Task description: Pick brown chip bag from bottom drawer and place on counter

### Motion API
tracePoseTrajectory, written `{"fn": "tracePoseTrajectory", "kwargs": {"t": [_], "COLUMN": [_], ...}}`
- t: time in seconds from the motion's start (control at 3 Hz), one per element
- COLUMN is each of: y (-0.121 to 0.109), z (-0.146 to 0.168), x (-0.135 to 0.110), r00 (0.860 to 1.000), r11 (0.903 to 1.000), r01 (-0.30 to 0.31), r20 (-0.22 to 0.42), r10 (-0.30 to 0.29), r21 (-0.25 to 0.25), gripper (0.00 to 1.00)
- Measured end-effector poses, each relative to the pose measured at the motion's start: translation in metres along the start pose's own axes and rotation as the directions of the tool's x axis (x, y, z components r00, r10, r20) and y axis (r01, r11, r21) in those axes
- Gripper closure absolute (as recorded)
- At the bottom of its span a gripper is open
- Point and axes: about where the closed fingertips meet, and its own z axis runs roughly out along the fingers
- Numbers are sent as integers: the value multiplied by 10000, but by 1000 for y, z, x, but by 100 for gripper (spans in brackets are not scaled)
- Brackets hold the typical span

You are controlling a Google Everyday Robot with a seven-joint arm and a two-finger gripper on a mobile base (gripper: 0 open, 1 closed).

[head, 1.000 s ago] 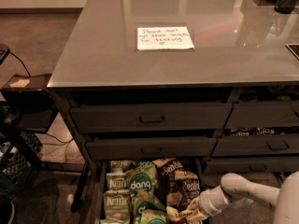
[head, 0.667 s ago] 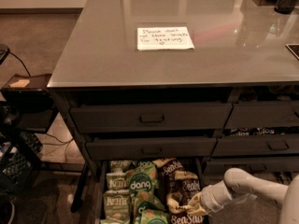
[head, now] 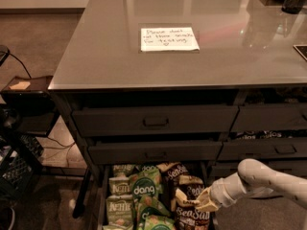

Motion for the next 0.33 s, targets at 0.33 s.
{"fn": "tracePoseTrajectory", "kwargs": {"t": [0.33], "y": [1], "z": [-45], "x": [-35], "r00": [9998], "r11": [9998], "r01": [178], "r20": [-30], "r10": [-177], "r21": [125], "gripper": [100]}}
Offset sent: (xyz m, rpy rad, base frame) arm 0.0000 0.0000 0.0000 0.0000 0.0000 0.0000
